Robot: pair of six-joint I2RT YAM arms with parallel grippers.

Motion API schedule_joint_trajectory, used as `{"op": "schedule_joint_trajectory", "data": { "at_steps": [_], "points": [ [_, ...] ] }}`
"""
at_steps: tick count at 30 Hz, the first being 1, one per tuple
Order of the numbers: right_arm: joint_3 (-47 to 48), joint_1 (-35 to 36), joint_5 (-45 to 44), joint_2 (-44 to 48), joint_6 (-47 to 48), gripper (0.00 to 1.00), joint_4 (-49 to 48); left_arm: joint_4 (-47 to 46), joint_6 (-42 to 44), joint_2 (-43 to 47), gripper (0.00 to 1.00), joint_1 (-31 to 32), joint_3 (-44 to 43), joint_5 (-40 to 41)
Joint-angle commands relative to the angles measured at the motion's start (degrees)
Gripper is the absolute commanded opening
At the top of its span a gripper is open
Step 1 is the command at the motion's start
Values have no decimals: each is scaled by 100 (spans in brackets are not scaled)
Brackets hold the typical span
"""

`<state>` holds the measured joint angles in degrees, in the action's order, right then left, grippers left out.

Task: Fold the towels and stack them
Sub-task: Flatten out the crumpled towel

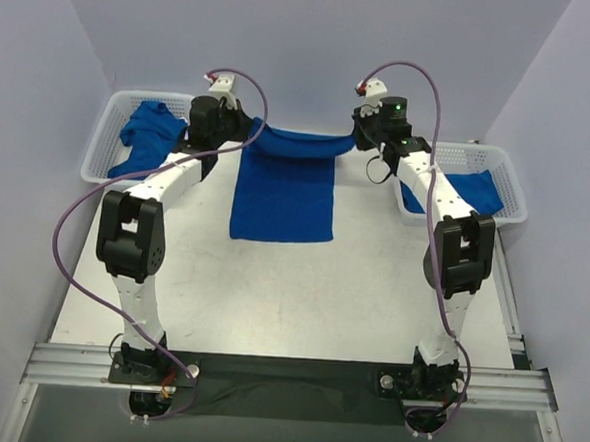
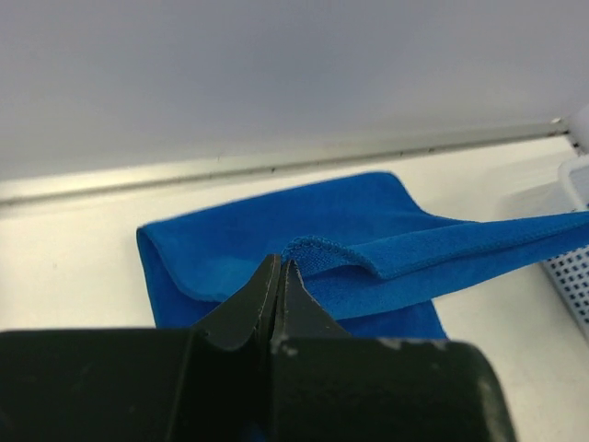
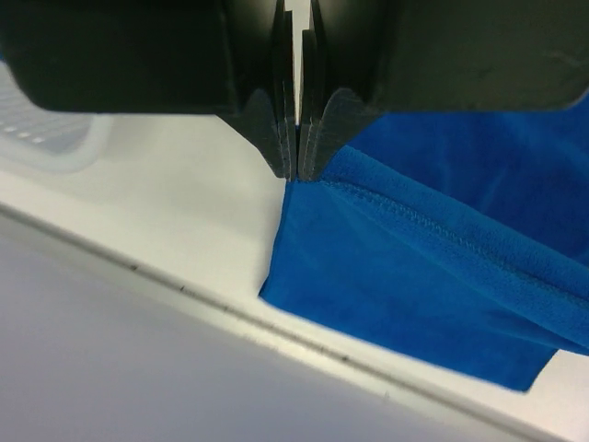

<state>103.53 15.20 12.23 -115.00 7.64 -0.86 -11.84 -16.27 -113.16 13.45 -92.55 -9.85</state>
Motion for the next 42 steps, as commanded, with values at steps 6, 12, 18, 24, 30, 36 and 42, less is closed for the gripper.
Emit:
{"op": "schedule_joint_trajectory", "data": {
  "at_steps": [6,12,18,24,30,36,42],
  "points": [
    [-921,220,622,470,-342,0,393,-214,-262,365,0,-246,1028,-210],
    [-983,325,895,303,-1016,0,1044,163,-403,549,0,-431,1441,-404],
    [-1667,361,1325,285,-1835,0,1422,1060,-403,804,0,-466,2056,-554],
    [-2642,405,1686,364,-2442,0,1554,1534,-579,1173,0,-484,2970,-659],
    [-3671,396,1590,934,-2776,0,1651,1825,-1184,1655,0,-466,3866,-1054],
    [-4481,405,1475,1673,-2847,0,1703,1895,-1458,2709,0,-203,4956,-984],
    [-3930,396,1361,2095,-2707,0,1975,2386,-1248,3160,0,-141,4275,-853]
  ]
}}
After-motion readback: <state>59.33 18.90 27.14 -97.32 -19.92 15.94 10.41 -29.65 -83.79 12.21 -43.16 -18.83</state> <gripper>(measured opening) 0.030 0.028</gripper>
